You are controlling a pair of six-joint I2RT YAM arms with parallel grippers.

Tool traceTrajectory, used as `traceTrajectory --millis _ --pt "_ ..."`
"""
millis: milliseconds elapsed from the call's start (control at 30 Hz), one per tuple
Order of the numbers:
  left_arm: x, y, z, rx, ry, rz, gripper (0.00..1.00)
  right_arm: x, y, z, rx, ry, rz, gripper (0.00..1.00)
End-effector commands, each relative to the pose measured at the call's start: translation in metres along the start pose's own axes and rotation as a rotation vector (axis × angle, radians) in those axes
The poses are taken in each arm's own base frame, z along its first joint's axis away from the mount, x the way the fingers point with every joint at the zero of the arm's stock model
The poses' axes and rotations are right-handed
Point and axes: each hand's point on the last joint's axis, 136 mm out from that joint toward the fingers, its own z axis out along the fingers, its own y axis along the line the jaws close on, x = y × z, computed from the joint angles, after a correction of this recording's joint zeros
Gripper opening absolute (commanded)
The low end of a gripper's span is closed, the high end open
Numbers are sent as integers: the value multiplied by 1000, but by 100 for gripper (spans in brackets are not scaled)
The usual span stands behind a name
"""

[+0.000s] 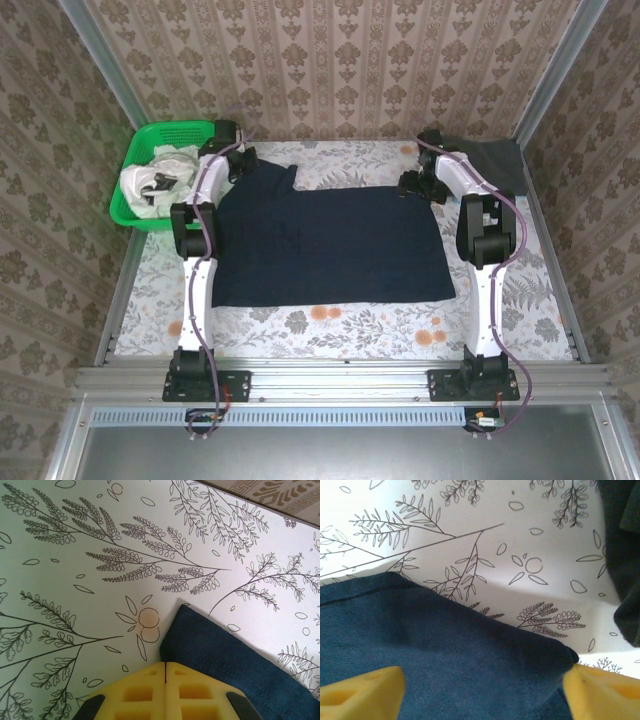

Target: Fold and stack the t-shirts

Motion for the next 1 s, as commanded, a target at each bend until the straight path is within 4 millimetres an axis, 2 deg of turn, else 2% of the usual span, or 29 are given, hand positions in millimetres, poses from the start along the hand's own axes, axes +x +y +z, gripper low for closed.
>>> traceTrajectory --millis 0,67,167,267,367,500,700,767,833,967 --pt "-27 -24 -56 66 -37 29 0 -3 1 -19 -35 -20 15 75" --pt "-42 -37 -84 98 -81 32 0 -5 1 -24 -39 -32 18 72" --pt "-54 -55 -121 145 -138 54 0 -7 -2 -27 -23 -37 12 71" --pt "-58 -68 -154 184 -188 69 0 -9 -4 -24 -7 -44 1 73" --pt "-57 -78 -176 228 -235 78 0 -12 1 -12 -27 -38 -5 73" --pt "-52 -84 -190 260 -242 85 0 -19 12 -1 -79 -31 -7 69" --pt "-46 -93 -201 309 -236 105 0 -30 2 -23 -12 -64 -10 62" --pt "-45 -95 -204 323 -240 115 0 -31 -3 -31 30 -80 -18 64" --pt "-42 -92 -201 316 -235 115 0 -35 -6 -33 54 -100 -30 74" --pt "-41 -85 -193 320 -216 94 0 -36 -1 -13 26 -61 -46 76"
